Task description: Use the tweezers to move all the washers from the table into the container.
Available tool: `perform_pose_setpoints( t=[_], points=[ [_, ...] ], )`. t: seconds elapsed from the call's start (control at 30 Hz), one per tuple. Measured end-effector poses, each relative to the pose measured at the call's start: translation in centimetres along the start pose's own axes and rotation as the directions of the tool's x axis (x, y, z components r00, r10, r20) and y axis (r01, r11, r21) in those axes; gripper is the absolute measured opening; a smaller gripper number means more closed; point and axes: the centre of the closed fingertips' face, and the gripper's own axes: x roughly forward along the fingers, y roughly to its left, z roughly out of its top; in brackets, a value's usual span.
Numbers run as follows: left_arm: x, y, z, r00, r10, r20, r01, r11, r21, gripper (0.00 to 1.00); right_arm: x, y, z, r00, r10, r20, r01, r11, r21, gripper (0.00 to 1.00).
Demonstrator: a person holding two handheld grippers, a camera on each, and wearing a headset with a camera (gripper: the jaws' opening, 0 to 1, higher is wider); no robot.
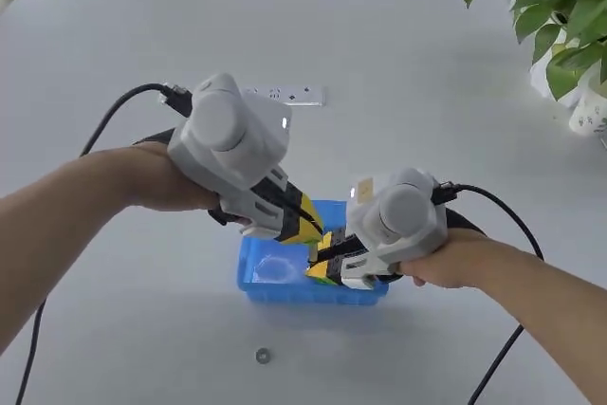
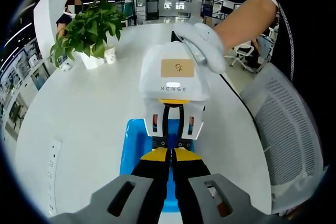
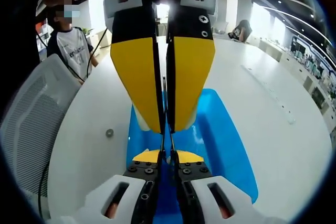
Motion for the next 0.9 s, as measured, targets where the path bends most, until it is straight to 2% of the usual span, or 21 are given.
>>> perform_pose_setpoints(
  t=[0.5,0.9],
  points=[
    [-0.4,-0.1,0.5,1.0000,0.006,0.005,-0.006,1.000,0.005,0.05,-0.5,0.0,0.5,0.9998,-0.008,0.015,0.009,1.000,-0.009,0.11],
    [-1.4,-0.5,1.6,0.9997,0.018,0.016,-0.019,1.000,0.017,0.05,-1.5,0.1,1.5,0.9992,-0.029,0.029,0.029,0.999,-0.031,0.11]
  ],
)
